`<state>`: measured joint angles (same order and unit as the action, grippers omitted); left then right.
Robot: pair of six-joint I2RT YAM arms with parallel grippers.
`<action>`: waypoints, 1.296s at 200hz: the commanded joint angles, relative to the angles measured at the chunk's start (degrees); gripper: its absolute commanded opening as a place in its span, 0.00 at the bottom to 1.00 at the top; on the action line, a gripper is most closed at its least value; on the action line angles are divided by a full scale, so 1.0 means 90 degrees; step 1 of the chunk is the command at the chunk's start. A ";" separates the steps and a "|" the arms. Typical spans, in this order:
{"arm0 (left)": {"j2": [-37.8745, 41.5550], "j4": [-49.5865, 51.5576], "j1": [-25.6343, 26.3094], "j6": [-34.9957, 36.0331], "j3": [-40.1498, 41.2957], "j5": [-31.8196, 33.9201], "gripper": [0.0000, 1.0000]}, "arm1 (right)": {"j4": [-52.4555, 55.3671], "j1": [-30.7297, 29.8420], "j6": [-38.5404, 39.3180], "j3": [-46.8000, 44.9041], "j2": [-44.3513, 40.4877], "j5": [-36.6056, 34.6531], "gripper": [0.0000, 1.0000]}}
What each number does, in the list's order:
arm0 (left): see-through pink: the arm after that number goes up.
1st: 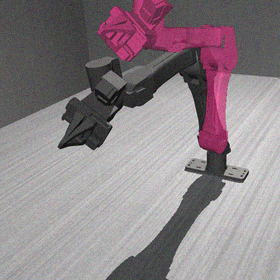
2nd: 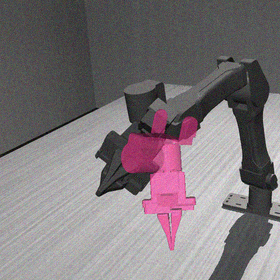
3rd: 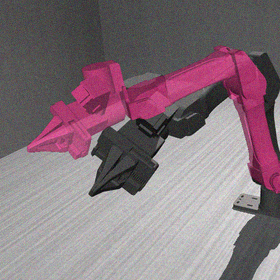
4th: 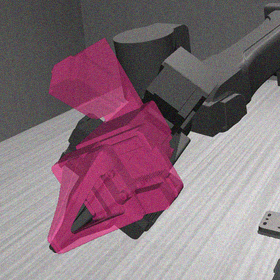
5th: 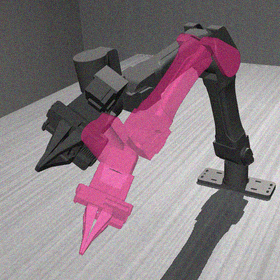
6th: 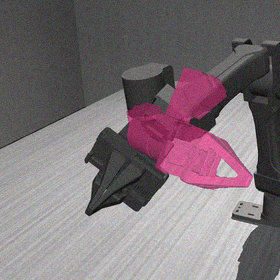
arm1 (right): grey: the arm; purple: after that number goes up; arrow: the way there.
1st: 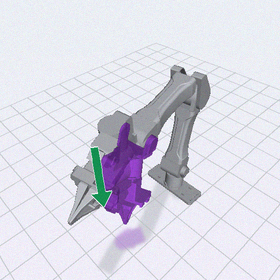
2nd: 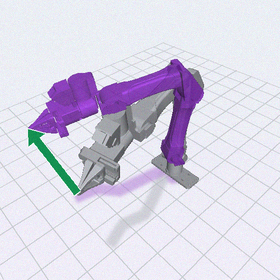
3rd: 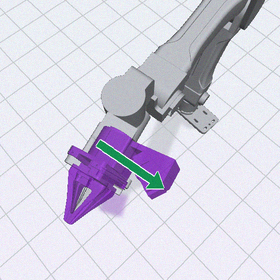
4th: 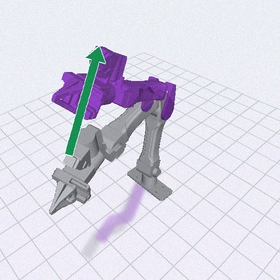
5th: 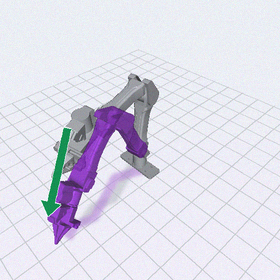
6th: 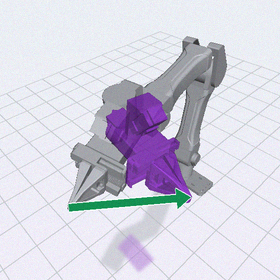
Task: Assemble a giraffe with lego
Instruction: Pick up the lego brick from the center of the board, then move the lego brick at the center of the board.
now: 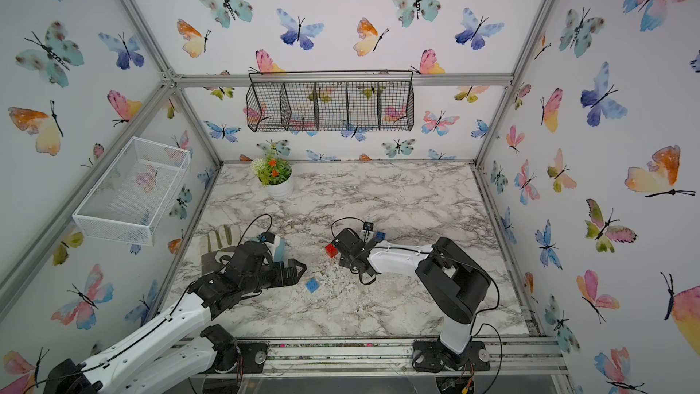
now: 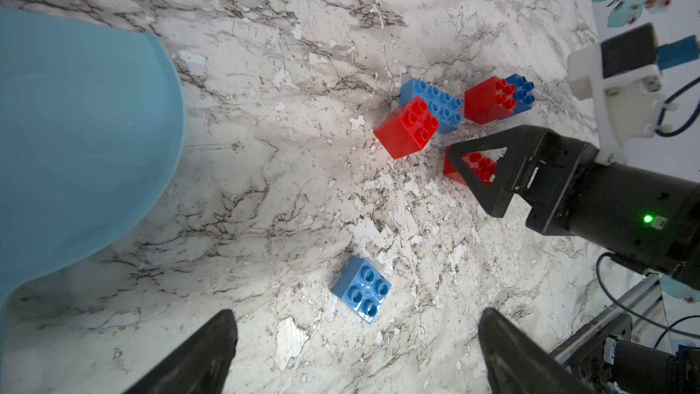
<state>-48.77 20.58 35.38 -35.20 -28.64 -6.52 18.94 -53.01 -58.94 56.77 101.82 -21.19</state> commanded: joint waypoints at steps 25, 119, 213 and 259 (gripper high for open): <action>0.0062 -0.0053 0.0096 -0.0053 0.0064 -0.0078 0.98 | 0.0337 -0.0106 -0.0073 0.0233 0.0251 -0.0338 0.88; -0.0394 -0.0541 0.0182 -0.0273 -0.0083 -0.0410 0.99 | 0.0309 -0.0125 0.0258 0.0032 -0.0079 -0.0397 0.58; -0.1603 -0.0701 0.0375 -0.0787 -0.0912 -0.0070 0.99 | 0.0243 -0.0125 0.0924 -0.0809 -0.1520 -0.0307 0.55; -0.2079 -0.1119 0.0567 -0.1527 -0.1053 0.0097 0.97 | 0.0269 -0.0125 0.0926 -0.1021 -0.1780 -0.0302 0.55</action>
<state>-65.69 12.71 39.38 -44.53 -37.01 -7.81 20.14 -53.71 -51.33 48.86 87.44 -22.90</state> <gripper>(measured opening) 0.980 0.675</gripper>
